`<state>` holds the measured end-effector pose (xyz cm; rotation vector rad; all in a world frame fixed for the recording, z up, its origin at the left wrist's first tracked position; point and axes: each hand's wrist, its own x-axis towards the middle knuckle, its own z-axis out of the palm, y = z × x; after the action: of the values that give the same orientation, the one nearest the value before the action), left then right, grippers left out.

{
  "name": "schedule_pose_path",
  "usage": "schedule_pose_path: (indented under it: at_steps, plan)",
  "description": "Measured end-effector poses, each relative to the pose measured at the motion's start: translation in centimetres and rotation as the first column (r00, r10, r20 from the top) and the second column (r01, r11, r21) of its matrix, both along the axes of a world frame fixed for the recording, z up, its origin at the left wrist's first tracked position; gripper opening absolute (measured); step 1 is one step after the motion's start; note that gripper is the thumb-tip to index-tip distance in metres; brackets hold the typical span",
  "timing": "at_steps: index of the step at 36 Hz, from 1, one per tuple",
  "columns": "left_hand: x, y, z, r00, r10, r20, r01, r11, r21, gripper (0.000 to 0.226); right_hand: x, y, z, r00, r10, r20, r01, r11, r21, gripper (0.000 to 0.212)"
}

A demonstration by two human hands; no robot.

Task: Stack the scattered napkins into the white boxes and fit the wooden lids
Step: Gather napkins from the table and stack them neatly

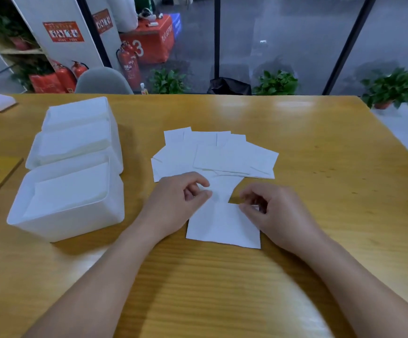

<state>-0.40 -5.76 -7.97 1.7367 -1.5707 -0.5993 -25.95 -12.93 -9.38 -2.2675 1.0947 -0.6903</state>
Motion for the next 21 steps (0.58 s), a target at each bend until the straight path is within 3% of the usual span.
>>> schedule_pose_path:
  at_steps: [6,11,17,21]
  plan:
    - [0.7,-1.6,0.2,0.995,0.087,0.038,-0.08,0.985,-0.151,0.002,0.7,-0.5,-0.5,1.0,0.013,-0.021,-0.014,0.996,-0.091,0.013]
    - [0.5,-5.4,-0.3,0.969,0.122,0.213,-0.083,0.98,-0.182,0.02,1.2,-0.9,-0.5,1.0,0.001,0.005,0.0,0.996,-0.091,0.013]
    - [0.5,-9.9,-0.1,0.934,0.083,0.348,-0.087,0.996,-0.004,0.044,1.3,-1.3,-0.7,0.999,-0.006,0.04,0.008,0.998,-0.062,0.012]
    - [0.4,-10.8,-0.1,0.912,0.04,0.408,-0.063,0.997,0.043,0.046,1.2,-1.4,-0.8,0.998,-0.001,0.057,0.003,1.0,-0.03,0.012]
